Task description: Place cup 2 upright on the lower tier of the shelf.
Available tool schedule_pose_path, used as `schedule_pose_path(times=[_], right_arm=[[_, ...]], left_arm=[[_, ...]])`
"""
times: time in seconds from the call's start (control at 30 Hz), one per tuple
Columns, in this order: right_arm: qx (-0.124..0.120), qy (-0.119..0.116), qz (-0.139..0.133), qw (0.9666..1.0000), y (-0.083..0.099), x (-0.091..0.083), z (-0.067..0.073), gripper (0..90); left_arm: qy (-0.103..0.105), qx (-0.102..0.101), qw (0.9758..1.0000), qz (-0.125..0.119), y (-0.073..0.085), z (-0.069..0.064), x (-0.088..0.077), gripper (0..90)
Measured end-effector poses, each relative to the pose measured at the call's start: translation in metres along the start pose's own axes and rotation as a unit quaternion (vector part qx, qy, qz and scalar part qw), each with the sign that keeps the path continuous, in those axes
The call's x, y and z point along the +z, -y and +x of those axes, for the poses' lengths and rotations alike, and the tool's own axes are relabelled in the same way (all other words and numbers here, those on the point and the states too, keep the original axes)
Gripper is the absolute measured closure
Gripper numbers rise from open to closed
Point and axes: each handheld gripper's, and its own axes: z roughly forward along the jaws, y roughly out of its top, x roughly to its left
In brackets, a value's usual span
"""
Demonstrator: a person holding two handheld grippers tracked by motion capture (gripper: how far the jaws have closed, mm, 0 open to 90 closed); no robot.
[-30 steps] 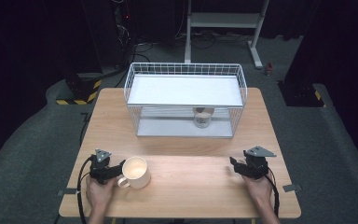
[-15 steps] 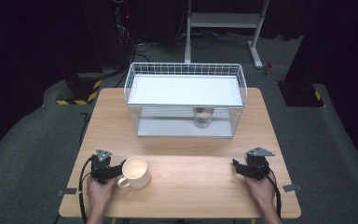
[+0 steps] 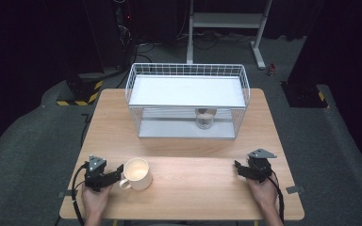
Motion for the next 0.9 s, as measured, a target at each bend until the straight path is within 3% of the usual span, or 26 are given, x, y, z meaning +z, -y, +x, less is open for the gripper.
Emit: schedule_pose_path(times=[0.1,0.2,0.37,0.53,0.77,0.9], right_arm=[[-0.003,-0.003,0.0,1.0,0.0,0.0,-0.001,31.6],[-0.004,-0.002,0.0,1.0,0.0,0.0,0.0,31.6],[-0.006,0.0,0.0,1.0,0.0,0.0,0.0,31.6],[-0.006,0.001,-0.001,1.0,0.0,0.0,0.001,31.6],[-0.008,0.002,-0.001,1.0,0.0,0.0,0.001,31.6],[-0.007,0.002,-0.001,1.0,0.0,0.0,0.002,31.6]], left_arm=[[0.014,-0.013,0.9997,-0.016,0.003,0.003,-0.015,21.8],[0.017,-0.011,0.9996,-0.022,0.004,0.005,-0.024,18.2],[0.04,-0.012,0.9984,-0.037,0.008,0.006,-0.039,14.7],[0.082,0.004,0.9951,-0.055,0.009,-0.005,-0.052,10.4],[0.102,0.025,0.9924,-0.063,0.008,-0.018,-0.061,7.7],[0.11,0.045,0.9918,-0.047,0.007,-0.028,-0.06,5.1]])
